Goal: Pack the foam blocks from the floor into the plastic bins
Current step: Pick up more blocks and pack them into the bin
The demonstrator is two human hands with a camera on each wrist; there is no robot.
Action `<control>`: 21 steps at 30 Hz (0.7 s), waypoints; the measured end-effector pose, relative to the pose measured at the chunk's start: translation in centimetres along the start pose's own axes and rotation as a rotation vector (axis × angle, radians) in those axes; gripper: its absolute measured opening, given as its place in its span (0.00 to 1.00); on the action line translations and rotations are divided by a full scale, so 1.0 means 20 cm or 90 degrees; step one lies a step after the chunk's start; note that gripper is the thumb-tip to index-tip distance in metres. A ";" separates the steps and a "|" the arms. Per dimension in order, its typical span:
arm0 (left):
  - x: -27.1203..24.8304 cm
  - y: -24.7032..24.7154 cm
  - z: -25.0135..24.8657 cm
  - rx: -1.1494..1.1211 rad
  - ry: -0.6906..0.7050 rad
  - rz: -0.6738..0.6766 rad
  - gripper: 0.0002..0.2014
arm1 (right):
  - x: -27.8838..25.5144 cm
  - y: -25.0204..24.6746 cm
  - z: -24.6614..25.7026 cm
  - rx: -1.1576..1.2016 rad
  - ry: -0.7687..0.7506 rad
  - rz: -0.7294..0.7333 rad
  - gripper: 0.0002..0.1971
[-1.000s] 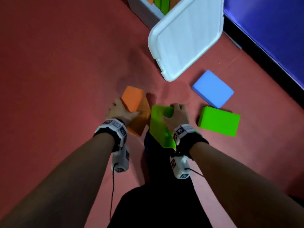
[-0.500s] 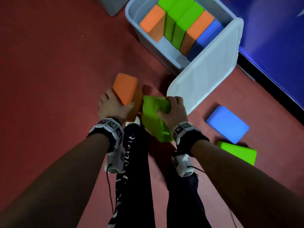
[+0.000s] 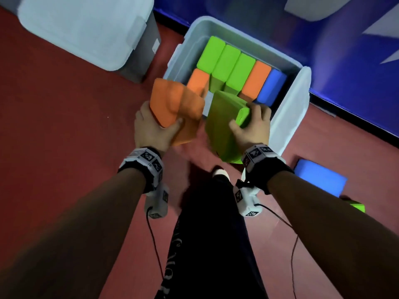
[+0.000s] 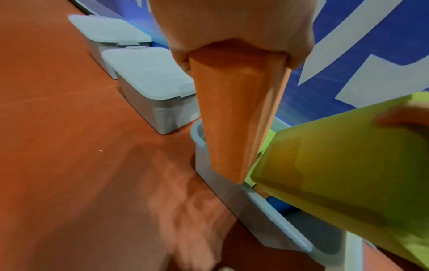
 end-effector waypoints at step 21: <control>0.95 0.68 -0.32 0.260 0.005 0.249 0.50 | 0.75 0.19 -0.27 -0.058 0.291 0.079 0.31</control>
Point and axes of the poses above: each hand's wrist, its own x-axis towards the middle knuckle, its own y-axis out of the palm, z = x × y, the point moved 9 cm from there along x, towards the middle knuckle, and after that the axes turned 10 degrees about z, right-handed, at the moved point
